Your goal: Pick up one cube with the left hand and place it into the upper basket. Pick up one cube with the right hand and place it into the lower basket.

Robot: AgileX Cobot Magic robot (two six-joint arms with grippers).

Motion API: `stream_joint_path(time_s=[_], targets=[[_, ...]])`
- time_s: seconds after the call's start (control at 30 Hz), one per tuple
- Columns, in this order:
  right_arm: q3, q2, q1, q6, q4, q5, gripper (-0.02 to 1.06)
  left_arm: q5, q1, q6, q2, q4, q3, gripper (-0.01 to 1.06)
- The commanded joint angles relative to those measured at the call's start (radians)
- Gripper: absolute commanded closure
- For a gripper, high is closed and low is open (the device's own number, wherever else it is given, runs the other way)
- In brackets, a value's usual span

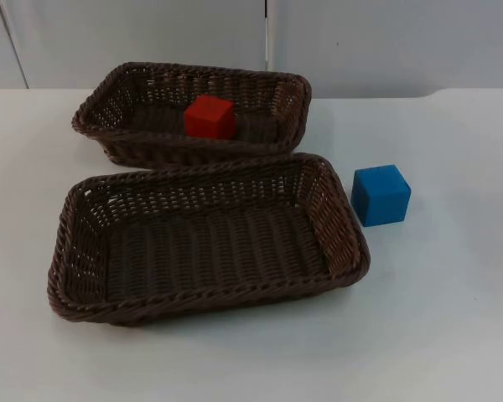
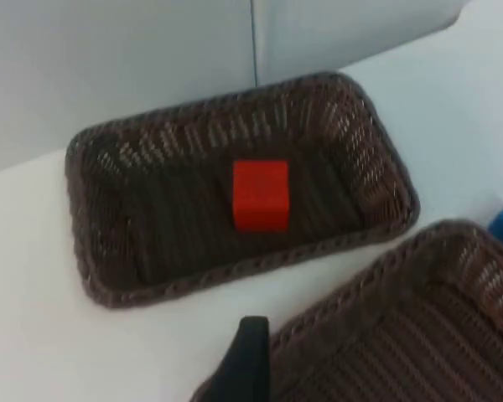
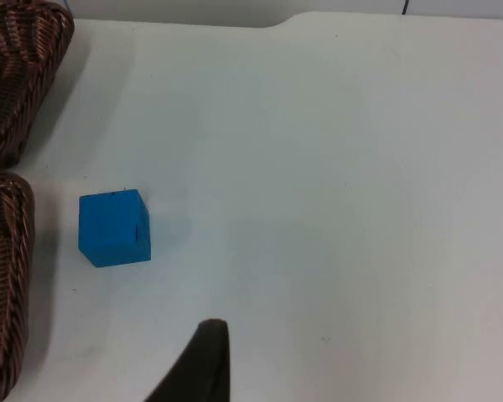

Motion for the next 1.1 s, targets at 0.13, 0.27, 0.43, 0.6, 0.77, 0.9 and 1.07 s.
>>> stream_joint_path(time_s=[0.13,0.27,0.43,0.6,0.77,0.9,1.07], targets=[[-0.002,-0.003,-0.004,-0.002,-0.002,0.004,-0.01,-0.006,-0.003,-0.003,-0.167,0.015,0.116,0.19],[-0.002,-0.003,-0.004,-0.002,-0.002,0.004,-0.01,-0.004,-0.003,-0.013,-0.25,0.04,0.181,0.19],[-0.002,-0.003,-0.004,-0.002,-0.002,0.006,-0.01,0.0,-0.003,-0.082,-0.362,0.091,0.298,0.19],[-0.002,-0.003,-0.004,-0.002,0.0,0.006,-0.01,0.002,-0.003,-0.095,-0.49,0.101,0.418,0.19],[-0.002,-0.003,-0.004,0.001,0.002,0.006,-0.01,0.036,-0.003,-0.101,-0.602,0.108,0.468,0.19],[-0.002,-0.003,-0.004,0.001,0.002,0.006,-0.01,0.055,-0.003,-0.101,-0.64,0.108,0.468,0.19],[-0.002,-0.003,-0.004,0.001,-0.001,0.025,-0.01,0.085,-0.003,-0.103,-0.649,0.108,0.468,0.19]])
